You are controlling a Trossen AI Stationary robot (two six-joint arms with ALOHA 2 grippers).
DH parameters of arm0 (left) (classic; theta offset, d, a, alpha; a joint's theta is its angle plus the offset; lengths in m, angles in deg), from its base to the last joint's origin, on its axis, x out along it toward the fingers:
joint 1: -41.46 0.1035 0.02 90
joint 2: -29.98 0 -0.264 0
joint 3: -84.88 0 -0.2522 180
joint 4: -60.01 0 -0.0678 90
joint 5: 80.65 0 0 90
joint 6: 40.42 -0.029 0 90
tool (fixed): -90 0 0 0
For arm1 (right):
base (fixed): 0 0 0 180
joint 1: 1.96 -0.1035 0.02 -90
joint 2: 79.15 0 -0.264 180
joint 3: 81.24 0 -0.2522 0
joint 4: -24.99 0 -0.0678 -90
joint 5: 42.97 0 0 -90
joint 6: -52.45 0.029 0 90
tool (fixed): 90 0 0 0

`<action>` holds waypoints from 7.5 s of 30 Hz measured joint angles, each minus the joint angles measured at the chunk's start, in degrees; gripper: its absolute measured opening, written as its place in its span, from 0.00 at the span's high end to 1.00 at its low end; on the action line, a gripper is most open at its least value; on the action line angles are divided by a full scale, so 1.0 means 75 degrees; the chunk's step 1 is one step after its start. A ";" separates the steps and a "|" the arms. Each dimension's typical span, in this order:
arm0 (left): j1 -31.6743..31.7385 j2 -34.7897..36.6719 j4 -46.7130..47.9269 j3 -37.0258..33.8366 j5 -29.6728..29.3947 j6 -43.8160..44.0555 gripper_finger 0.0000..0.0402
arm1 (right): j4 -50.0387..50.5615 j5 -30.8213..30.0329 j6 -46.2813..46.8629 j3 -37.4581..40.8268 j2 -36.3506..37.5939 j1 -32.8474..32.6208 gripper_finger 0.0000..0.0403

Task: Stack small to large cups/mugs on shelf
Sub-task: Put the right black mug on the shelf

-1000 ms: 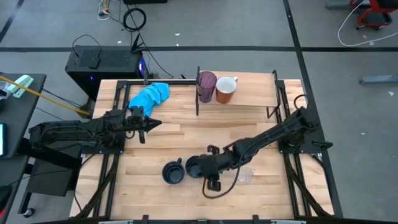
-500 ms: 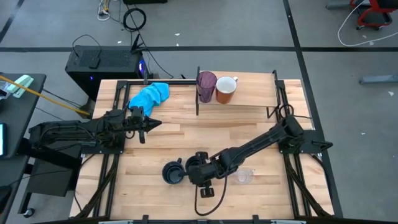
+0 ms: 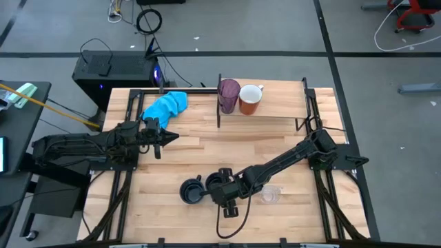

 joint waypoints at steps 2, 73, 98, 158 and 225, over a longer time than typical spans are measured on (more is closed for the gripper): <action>0.0000 0.0000 0.0000 0.0000 0.0002 0.0000 0.96 | -0.0068 0.0000 -0.0046 0.0157 0.0003 0.0000 0.50; 0.0000 0.0000 0.0160 0.0000 -0.0067 -0.0003 0.95 | 0.4046 -0.2287 0.1120 0.2261 0.3742 0.0831 0.94; 0.0000 0.0000 0.0163 0.0000 -0.0085 -0.0061 0.97 | 0.5926 -0.3847 -0.1667 0.2264 0.5310 0.1134 0.94; -0.0003 0.0000 0.0166 0.0000 -0.0088 -0.0204 0.97 | 0.3673 -0.2783 -0.4190 0.3316 0.6318 0.4733 0.72; 0.0000 -0.0002 0.0291 0.0000 -0.0088 -0.0183 0.94 | 0.6042 -0.2984 0.1224 0.3474 0.7597 0.5618 0.58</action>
